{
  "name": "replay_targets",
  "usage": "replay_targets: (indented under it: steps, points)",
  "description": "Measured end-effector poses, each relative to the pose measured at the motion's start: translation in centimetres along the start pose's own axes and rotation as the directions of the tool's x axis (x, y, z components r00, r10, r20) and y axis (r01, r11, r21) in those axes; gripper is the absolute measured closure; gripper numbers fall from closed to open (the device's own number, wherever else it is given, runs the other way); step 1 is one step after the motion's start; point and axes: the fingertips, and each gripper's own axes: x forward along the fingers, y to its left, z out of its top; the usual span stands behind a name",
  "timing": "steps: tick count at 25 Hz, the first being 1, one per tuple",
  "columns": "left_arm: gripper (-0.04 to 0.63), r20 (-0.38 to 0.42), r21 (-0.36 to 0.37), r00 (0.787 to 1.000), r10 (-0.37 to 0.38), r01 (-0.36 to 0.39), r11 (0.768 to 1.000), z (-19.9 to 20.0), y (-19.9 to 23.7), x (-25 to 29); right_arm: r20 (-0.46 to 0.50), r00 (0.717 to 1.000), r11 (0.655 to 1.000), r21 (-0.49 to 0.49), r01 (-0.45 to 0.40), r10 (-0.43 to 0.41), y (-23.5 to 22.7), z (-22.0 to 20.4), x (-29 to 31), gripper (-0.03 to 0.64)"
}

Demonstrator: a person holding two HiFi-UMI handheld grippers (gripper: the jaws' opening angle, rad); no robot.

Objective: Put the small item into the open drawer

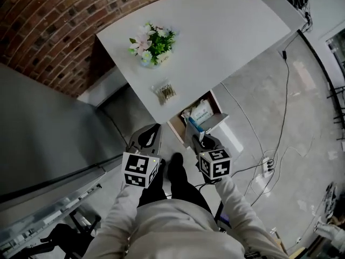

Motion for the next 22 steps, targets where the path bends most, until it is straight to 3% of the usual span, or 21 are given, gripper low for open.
replay_targets:
  steps: [7, 16, 22]
  points:
    - [0.574, -0.004, -0.05, 0.994, 0.107, -0.107, 0.993, -1.0, 2.3, 0.0, -0.106, 0.994, 0.996, -0.079, -0.042, 0.034, -1.1, -0.8, 4.8, 0.518]
    - [0.574, -0.018, -0.144, 0.978, 0.206, -0.206, 0.968, -3.4, 4.5, -1.4, -0.241, 0.97, 0.982, -0.186, -0.031, -0.015, -2.7, -3.1, 10.4, 0.518]
    - [0.574, -0.05, -0.147, 0.966, 0.254, -0.258, 0.955, -5.3, 6.3, -2.6, -0.303, 0.952, 0.979, -0.203, -0.029, -0.035, -2.3, -4.4, 13.8, 0.518]
